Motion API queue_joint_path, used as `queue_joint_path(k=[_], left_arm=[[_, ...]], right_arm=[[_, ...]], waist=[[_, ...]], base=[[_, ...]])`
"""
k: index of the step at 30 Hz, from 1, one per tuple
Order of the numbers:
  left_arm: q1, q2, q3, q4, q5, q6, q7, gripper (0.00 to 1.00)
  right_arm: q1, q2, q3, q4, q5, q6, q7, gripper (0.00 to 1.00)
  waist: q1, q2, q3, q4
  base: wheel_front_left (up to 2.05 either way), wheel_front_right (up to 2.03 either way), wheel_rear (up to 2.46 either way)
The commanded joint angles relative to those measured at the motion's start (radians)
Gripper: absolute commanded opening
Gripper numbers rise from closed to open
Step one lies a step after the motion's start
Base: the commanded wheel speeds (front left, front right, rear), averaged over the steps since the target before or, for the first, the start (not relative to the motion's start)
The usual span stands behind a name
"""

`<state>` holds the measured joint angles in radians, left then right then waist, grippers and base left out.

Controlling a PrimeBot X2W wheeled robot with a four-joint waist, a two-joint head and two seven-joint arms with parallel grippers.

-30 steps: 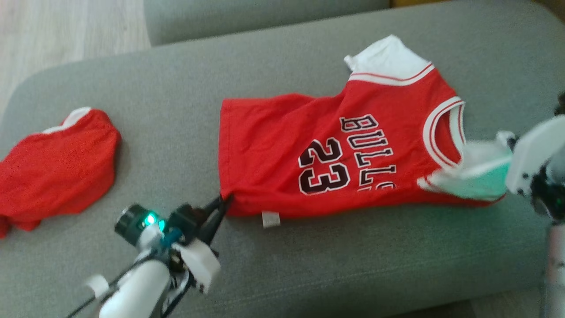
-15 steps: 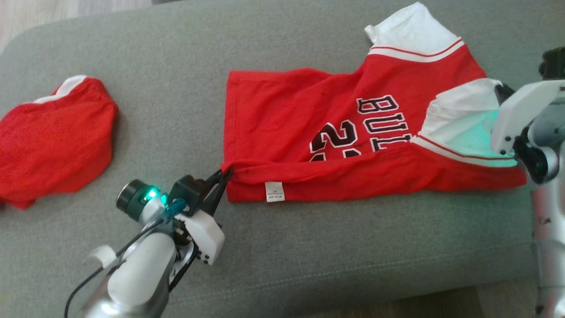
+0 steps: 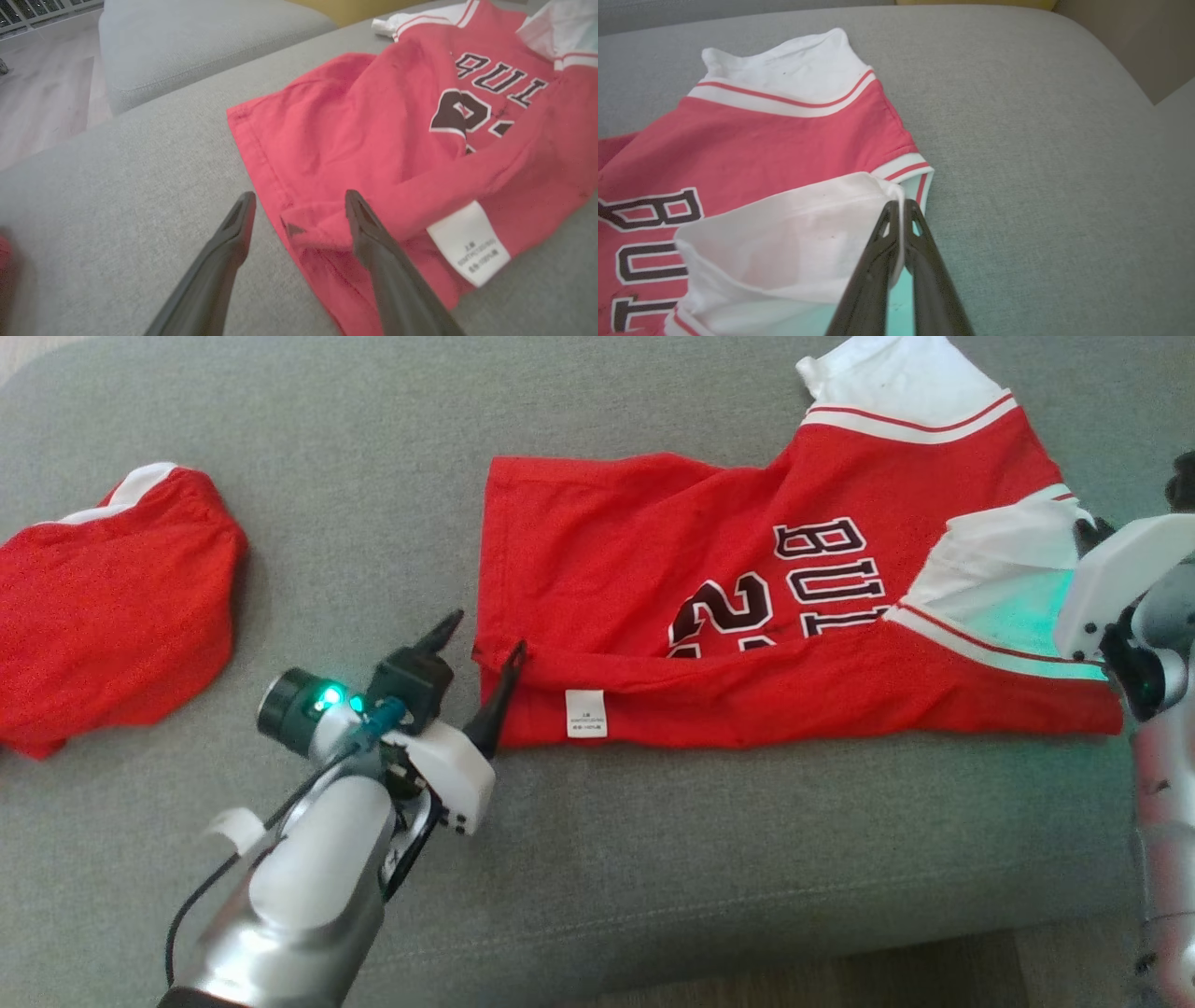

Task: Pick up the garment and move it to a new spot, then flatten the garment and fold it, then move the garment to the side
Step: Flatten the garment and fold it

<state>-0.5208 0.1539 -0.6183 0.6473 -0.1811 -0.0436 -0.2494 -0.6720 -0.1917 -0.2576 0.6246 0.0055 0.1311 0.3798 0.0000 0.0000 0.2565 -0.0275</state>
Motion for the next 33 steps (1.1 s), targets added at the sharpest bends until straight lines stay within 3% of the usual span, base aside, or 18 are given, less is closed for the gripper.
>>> queue_joint_path(k=[1, 10, 14, 18, 25, 33], left_arm=[[-0.04, 0.012, 0.053, -0.044, -0.012, 0.013, -0.012, 1.0], [0.073, 0.007, 0.207, -0.25, -0.06, 0.076, -0.012, 1.0], [0.164, -0.019, 0.302, -0.365, -0.081, 0.105, -0.012, 1.0], [0.274, -0.062, 0.409, -0.466, -0.113, 0.094, -0.012, 1.0], [0.428, -0.093, 0.453, -0.48, -0.081, 0.079, -0.012, 1.0], [0.477, -0.102, 0.418, -0.364, -0.047, 0.077, -0.012, 1.0]], right_arm=[[-0.057, 0.009, 0.002, -0.024, -0.014, 0.0, -0.019, 1.0], [-0.051, 0.091, -0.064, -0.044, -0.03, 0.0, -0.14, 1.0], [0.008, 0.12, -0.036, -0.117, 0.044, 0.0, -0.214, 1.0], [0.147, 0.137, 0.009, -0.264, 0.148, 0.0, -0.304, 1.0], [0.397, 0.141, 0.083, -0.439, 0.222, 0.0, -0.443, 1.0], [0.526, 0.141, 0.087, -0.473, 0.307, 0.0, -0.519, 1.0]], waist=[[0.0, 0.0, -0.006, -0.005], [0.0, 0.0, -0.078, -0.03], [0.0, 0.0, -0.128, -0.048], [0.0, 0.0, -0.18, -0.066], [0.0, 0.0, -0.234, -0.095], [0.0, 0.0, -0.24, -0.133]], base=[[0.0, 0.0, 0.0], [0.0, 0.0, 0.0], [0.0, 0.0, 0.0], [0.0, 0.0, 0.0], [0.0, 0.0, 0.0], [0.0, 0.0, 0.0]])
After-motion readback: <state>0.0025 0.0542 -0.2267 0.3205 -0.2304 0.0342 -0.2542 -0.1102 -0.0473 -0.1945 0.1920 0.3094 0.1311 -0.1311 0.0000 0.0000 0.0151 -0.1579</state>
